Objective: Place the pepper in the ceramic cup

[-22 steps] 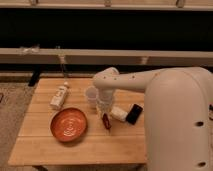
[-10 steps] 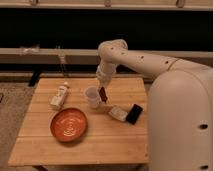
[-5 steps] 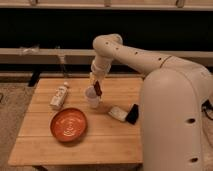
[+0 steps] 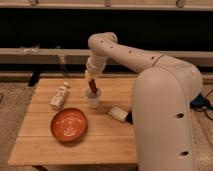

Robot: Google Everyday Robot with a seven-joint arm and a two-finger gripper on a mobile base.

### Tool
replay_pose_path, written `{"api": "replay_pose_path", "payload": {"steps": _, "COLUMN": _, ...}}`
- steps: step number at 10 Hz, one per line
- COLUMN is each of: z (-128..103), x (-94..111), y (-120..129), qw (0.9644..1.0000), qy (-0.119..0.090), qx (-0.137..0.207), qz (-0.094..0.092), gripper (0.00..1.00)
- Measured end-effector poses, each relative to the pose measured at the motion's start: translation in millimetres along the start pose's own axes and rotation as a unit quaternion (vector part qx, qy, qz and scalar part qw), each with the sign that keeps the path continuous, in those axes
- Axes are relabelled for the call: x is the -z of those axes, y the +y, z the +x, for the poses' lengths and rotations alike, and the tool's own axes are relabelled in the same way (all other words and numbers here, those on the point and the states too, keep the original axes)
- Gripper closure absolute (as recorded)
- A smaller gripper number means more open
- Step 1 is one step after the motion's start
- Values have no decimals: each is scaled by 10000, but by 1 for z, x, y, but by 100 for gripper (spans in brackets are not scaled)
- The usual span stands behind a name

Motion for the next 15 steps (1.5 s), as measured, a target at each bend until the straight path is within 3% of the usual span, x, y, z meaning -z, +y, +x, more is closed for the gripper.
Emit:
{"api": "replay_pose_path", "payload": {"steps": 2, "z": -3, "x": -5, "y": 1, "qw": 10000, "qy": -82, "qx": -5, "qz": -18, "gripper": 84}}
{"api": "replay_pose_path", "payload": {"steps": 3, "z": -4, "x": -8, "y": 2, "qw": 9999, "qy": -148, "qx": -19, "qz": -33, "gripper": 70}}
{"api": "replay_pose_path", "payload": {"steps": 8, "z": 3, "x": -20, "y": 6, "qw": 9995, "qy": -311, "qx": -76, "qz": -76, "gripper": 24}}
{"api": "replay_pose_path", "payload": {"steps": 15, "z": 9, "x": -19, "y": 5, "qw": 9985, "qy": -532, "qx": -102, "qz": -78, "gripper": 20}}
